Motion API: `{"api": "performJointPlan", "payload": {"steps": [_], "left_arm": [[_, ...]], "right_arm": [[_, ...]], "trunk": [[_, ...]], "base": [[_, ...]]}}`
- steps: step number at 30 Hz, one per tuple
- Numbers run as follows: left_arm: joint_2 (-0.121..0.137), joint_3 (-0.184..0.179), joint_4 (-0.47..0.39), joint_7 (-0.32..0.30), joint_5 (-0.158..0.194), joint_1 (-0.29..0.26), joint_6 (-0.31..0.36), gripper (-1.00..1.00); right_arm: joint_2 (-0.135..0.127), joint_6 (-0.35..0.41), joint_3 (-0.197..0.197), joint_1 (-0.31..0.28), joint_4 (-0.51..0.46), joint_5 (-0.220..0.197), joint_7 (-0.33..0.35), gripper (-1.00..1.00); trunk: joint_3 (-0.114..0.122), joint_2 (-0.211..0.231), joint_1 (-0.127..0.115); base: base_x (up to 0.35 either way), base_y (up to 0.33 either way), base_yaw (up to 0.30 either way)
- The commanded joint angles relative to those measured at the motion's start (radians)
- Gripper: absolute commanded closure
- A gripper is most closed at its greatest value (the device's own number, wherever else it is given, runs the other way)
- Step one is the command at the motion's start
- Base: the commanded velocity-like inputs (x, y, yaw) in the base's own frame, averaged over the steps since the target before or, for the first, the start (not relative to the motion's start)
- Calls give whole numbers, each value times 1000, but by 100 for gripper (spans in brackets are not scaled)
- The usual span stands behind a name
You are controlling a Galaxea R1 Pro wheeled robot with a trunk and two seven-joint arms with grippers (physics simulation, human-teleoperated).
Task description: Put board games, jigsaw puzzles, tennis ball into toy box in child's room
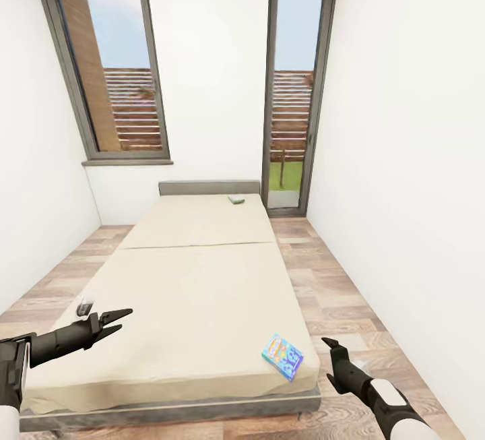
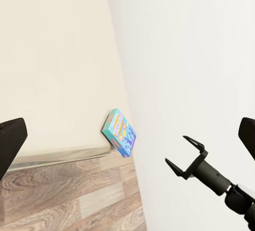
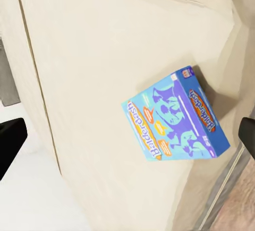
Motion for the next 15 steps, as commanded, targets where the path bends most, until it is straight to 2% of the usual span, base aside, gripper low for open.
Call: {"api": "performJointPlan", "payload": {"steps": [1, 4, 7, 15], "left_arm": [[-1, 3, -1, -9, -10, -1, 10, -100], [0, 3, -1, -9, -10, -1, 10, -100], [0, 3, -1, -9, -10, -1, 10, -100], [0, 2, -1, -8, -10, -1, 9, -100]], "right_arm": [[0, 7, -7, -1, 5, -19, 2, -100], [0, 10, -7, -1, 23, -76, 3, -100], [0, 12, -6, 0, 34, -107, 3, -100], [5, 13, -6, 0, 41, -129, 6, -100]], "trunk": [[-4, -8, 4], [-14, -29, 15], [-23, -50, 27], [-48, -106, 58]], "base": [[0, 0, 0], [0, 0, 0], [0, 0, 0], [0, 0, 0]]}}
